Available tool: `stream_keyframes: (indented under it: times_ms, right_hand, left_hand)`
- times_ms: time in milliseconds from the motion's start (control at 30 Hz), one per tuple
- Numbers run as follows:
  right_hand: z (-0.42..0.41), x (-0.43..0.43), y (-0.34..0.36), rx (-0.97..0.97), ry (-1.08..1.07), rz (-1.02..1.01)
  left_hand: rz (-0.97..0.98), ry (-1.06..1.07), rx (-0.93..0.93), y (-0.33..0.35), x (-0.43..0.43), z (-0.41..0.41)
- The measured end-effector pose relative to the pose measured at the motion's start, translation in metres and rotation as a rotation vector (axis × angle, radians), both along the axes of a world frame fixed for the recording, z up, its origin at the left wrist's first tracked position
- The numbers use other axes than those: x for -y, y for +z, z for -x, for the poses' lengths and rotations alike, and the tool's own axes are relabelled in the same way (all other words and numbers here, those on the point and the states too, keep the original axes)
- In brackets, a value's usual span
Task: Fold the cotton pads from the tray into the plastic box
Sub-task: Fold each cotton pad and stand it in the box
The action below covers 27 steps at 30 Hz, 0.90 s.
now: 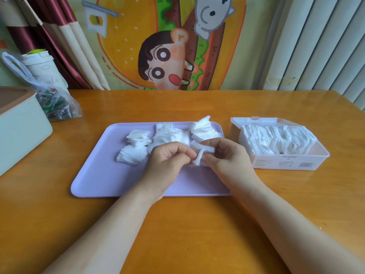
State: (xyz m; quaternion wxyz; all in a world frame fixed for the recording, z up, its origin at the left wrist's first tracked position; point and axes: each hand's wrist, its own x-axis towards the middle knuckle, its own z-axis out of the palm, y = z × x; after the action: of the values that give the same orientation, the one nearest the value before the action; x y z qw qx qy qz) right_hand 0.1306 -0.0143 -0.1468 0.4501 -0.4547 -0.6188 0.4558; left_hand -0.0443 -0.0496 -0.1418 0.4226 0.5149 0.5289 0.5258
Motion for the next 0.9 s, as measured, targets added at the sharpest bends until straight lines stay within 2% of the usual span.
stream_keyframes:
  times_ms: [133,433,767,900]
  right_hand:
    - [0.0005,0.001,0.0005,-0.032,0.025,0.0]
    - [0.0002,0.0006,-0.0015,-0.026,0.029,-0.026]
    - [0.0011,0.0021,0.0004,-0.114,0.026,-0.01]
    - [0.0029,0.0029,0.0018,-0.151,0.015,0.005]
  left_hand:
    - [0.001,0.066,-0.003,-0.0013,-0.0019,-0.0005]
    - [-0.141,0.132,-0.062,-0.0027,-0.0001,-0.0043]
    - [-0.283,0.205,-0.131,-0.0062,-0.0007,-0.0025]
    - [-0.228,0.223,-0.104,-0.0085,-0.0006,-0.003]
